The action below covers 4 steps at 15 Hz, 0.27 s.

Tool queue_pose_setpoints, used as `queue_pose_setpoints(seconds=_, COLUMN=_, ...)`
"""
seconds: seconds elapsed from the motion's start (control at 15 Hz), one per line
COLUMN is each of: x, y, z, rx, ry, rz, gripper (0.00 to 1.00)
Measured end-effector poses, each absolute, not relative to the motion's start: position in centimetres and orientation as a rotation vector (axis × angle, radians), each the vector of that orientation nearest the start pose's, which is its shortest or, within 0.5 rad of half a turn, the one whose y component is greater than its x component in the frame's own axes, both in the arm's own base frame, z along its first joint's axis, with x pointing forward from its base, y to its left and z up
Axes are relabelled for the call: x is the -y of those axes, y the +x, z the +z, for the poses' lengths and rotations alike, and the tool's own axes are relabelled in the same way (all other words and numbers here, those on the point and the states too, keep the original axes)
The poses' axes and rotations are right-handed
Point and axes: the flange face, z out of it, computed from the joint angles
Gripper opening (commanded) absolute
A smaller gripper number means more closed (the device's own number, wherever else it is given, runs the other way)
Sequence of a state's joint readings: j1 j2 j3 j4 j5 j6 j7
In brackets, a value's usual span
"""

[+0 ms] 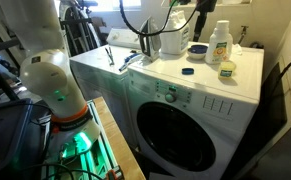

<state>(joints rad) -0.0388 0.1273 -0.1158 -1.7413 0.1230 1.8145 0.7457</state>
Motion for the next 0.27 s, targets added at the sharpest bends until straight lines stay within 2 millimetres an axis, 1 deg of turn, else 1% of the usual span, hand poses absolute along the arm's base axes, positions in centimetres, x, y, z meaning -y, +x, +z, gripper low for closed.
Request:
queue_pose_setpoints(seconds=0.13, x=8.3, y=58.1, z=51.2, rx=-1.375, ry=-2.706, rz=0.070, gripper=1.00)
queue_pose_setpoints(seconds=0.27, x=8.4, y=57.5, z=51.9, rx=-1.377, ry=-2.699, rz=0.056, gripper=1.00)
